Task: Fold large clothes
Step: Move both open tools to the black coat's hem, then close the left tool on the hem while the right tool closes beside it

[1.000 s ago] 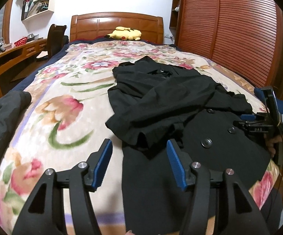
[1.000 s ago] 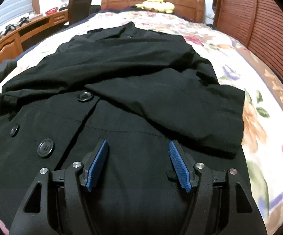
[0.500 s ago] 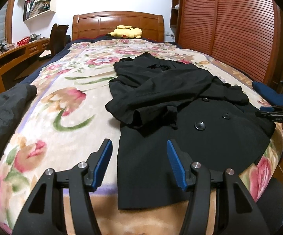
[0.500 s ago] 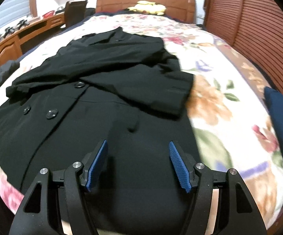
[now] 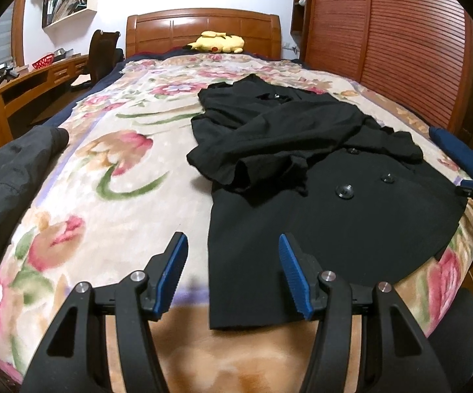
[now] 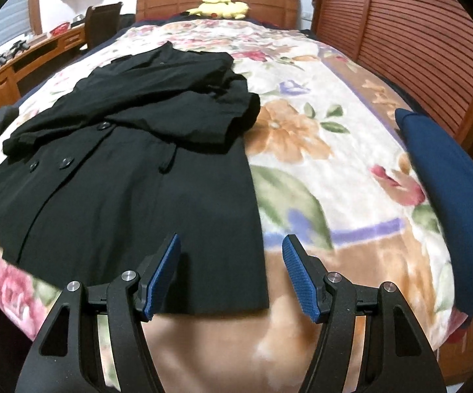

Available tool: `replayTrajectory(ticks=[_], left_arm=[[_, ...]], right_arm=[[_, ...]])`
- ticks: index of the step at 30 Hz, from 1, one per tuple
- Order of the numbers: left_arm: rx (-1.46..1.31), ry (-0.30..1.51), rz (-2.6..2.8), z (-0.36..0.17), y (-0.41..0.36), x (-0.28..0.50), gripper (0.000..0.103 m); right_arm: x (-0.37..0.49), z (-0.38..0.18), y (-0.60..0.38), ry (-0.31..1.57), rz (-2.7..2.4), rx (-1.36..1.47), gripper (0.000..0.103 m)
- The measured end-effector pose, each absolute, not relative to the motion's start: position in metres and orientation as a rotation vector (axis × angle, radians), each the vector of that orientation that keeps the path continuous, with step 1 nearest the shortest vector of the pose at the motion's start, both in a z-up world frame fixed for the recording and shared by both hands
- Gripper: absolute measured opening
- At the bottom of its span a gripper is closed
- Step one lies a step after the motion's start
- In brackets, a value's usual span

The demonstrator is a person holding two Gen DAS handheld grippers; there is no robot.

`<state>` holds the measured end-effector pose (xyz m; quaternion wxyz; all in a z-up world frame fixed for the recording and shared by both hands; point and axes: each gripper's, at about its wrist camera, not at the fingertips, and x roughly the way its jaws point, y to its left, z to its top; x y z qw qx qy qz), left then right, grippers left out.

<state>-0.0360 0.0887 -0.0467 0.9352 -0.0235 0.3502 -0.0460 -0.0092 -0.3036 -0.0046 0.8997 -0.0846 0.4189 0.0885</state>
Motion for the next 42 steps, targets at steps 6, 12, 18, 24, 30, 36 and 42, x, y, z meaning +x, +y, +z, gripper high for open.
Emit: replayTrajectory(ticks=[6,12,18,24,30,36,42], left_arm=[[-0.057,0.774,-0.079,-0.059,0.096,-0.031,0.057],[-0.026,0.802,-0.079,-0.066,0.092,-0.032,0.057],[-0.034,0.813,-0.089,-0.068,0.095,-0.036,0.057],[-0.056,0.828,-0.113,-0.07,0.098,-0.037,0.048],[-0.047,0.837,-0.147,-0.07,0.095,-0.041,0.031],[-0.01,0.82,-0.165,-0.062,0.086,-0.047,0.005],[0.031,0.729,-0.157,-0.035,0.073,-0.067,0.001]], right_arm=[[-0.01,-0.012,-0.304,0.87,0.195,-0.159,0.066],[-0.008,-0.025,-0.313,0.891,0.189,-0.135,0.066],[-0.012,-0.029,-0.316,0.89,0.204,-0.112,0.066],[-0.017,-0.03,-0.311,0.885,0.242,-0.111,0.053],[-0.019,-0.031,-0.306,0.885,0.271,-0.106,0.037],[-0.023,-0.029,-0.296,0.87,0.3,-0.125,0.018],[-0.027,-0.021,-0.285,0.817,0.321,-0.167,0.008]])
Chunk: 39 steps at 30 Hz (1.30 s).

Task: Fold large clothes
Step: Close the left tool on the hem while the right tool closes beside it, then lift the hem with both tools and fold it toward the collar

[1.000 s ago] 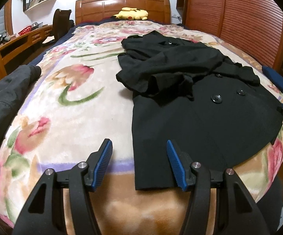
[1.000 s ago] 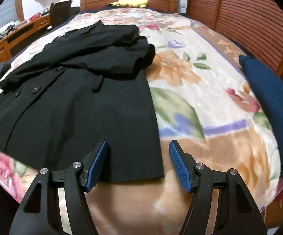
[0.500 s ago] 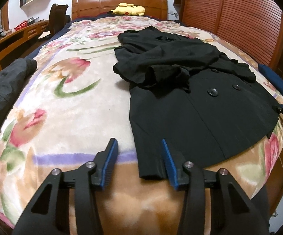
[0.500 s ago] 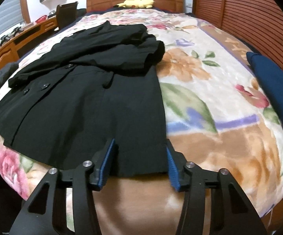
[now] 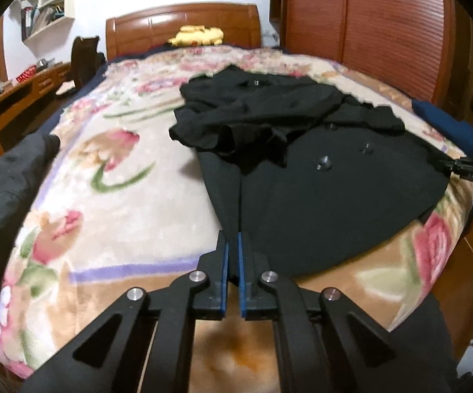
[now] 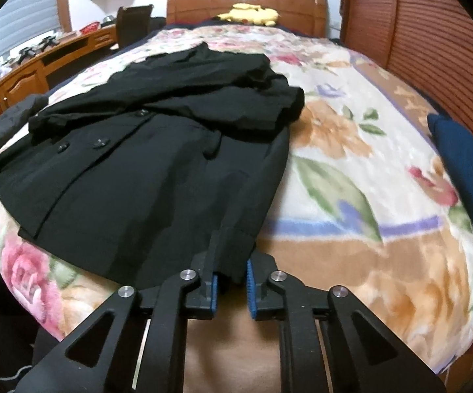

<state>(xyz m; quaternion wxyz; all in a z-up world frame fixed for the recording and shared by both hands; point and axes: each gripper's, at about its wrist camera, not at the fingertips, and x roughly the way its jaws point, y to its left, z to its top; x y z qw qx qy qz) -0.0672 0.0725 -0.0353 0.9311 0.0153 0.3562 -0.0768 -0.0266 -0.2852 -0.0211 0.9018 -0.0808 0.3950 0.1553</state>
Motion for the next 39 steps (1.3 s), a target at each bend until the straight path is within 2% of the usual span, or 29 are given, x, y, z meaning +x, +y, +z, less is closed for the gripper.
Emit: replayTrajectory(ticks=[10,28,39], left_arm=[[0.013,0.563,-0.159,0.014,0.07,-0.099,0.001],[0.069,0.336,-0.112,0.114,0.085,-0.173,0.001],[0.064,0.248,-0.088,0.151,0.103,-0.198,0.001]], right_arm=[[-0.039,0.029,-0.291,0.68,0.317,-0.131,0.005],[-0.117,0.132,-0.293,0.446,0.419,-0.196,0.004],[-0.152,0.185,-0.289,0.337,0.442,-0.244,0.004]])
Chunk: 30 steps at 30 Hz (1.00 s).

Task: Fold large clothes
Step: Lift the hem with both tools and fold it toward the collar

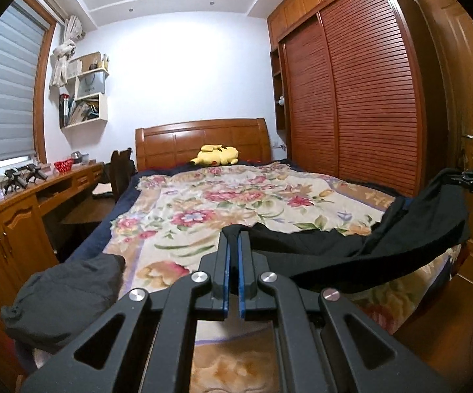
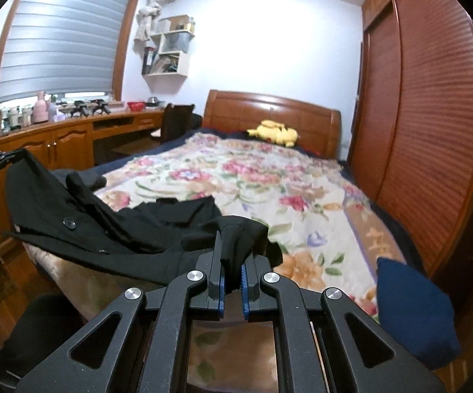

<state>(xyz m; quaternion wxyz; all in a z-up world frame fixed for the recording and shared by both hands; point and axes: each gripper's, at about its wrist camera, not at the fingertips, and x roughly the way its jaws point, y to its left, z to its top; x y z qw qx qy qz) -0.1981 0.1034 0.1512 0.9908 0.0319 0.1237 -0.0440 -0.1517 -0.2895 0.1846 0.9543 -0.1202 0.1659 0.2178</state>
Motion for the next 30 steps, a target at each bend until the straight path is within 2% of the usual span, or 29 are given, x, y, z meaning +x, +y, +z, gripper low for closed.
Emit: replayTrajectory(ticks=[5,17,26,30], left_arm=[[0.072,0.29,-0.067,0.137,0.107,-0.173,0.001],[0.038,0.519,-0.035,0.047,0.118,-0.042,0.001],[0.073,0.608,-0.008,0.023,0.121,0.063,0.001],[0.081,0.628,0.014,0.023,0.13,0.106,0.001]], right_arm=[[-0.136,0.18,-0.282,0.35,0.442,-0.275,0.004],[-0.037,0.091,-0.245,0.535,0.431,-0.362,0.004],[0.066,0.044,-0.233,0.631,0.39,-0.399,0.004],[0.117,0.041,-0.223,0.637,0.366,-0.396,0.004]])
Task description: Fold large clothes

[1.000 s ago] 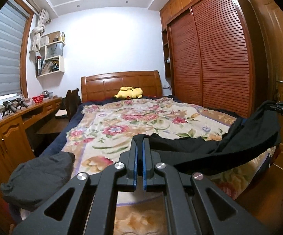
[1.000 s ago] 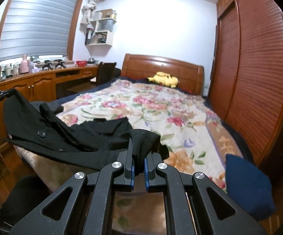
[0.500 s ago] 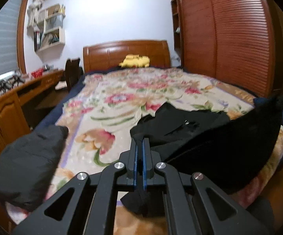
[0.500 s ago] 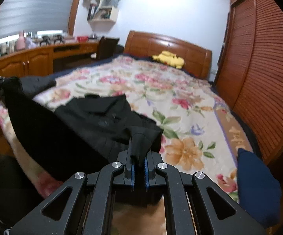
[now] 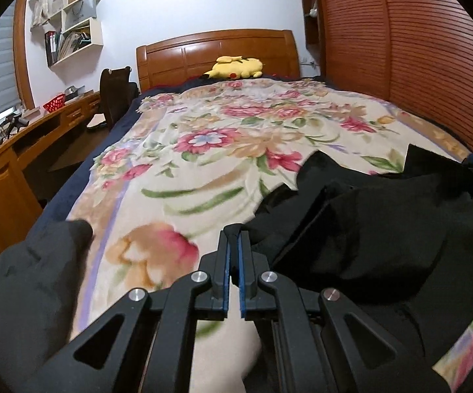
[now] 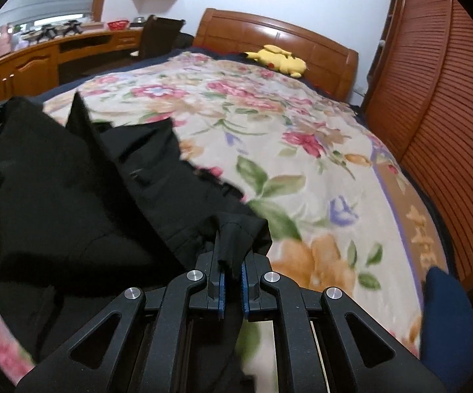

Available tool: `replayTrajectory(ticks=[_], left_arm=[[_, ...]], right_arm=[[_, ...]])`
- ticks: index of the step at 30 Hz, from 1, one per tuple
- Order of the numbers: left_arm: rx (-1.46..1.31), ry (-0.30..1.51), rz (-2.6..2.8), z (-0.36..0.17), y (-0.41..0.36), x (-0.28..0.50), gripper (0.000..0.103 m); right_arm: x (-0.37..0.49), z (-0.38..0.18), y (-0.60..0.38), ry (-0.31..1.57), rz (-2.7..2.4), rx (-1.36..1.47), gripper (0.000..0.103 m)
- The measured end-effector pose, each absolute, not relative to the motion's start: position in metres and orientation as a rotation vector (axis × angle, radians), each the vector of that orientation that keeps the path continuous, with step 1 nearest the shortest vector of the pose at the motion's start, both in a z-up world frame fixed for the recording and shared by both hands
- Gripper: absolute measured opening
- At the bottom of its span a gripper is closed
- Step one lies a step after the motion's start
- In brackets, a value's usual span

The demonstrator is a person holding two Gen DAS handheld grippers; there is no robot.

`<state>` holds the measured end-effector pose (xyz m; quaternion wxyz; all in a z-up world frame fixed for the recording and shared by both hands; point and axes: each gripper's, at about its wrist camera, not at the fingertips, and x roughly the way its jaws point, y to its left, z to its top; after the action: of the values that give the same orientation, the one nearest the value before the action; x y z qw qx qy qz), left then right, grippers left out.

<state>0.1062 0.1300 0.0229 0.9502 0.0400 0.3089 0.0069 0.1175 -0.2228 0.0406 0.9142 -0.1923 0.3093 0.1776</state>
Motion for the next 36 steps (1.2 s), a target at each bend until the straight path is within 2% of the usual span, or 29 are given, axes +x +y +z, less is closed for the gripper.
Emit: replayTrajectory(ticks=[13,24,27,28,29,30,36], left_arm=[[0.058,0.674,0.097,0.018,0.155,0.229,0.002],[0.072,0.688,0.105,0.001,0.156,0.257,0.003],[0.055,0.699,0.088,0.0,0.16,0.252,0.01],[0.046,0.704,0.086,0.0,0.161,0.25,0.012],[0.043,0.707,0.081,0.0,0.162,0.247,0.018],[0.042,0.712,0.069,0.0,0.162,0.242,0.022],[0.016,0.719,0.01,0.005,0.16,0.196,0.037]], right_arm=[[0.248,0.044,-0.201,0.622,0.305,-0.345,0.005],[0.304,0.024,-0.185,0.691,0.257,-0.364,0.006],[0.302,0.025,-0.185,0.687,0.245,-0.355,0.017],[0.299,0.027,-0.185,0.678,0.233,-0.35,0.036],[0.296,0.031,-0.188,0.666,0.219,-0.335,0.061],[0.293,0.037,-0.193,0.662,0.213,-0.302,0.074],[0.261,0.054,-0.204,0.677,0.24,-0.238,0.075]])
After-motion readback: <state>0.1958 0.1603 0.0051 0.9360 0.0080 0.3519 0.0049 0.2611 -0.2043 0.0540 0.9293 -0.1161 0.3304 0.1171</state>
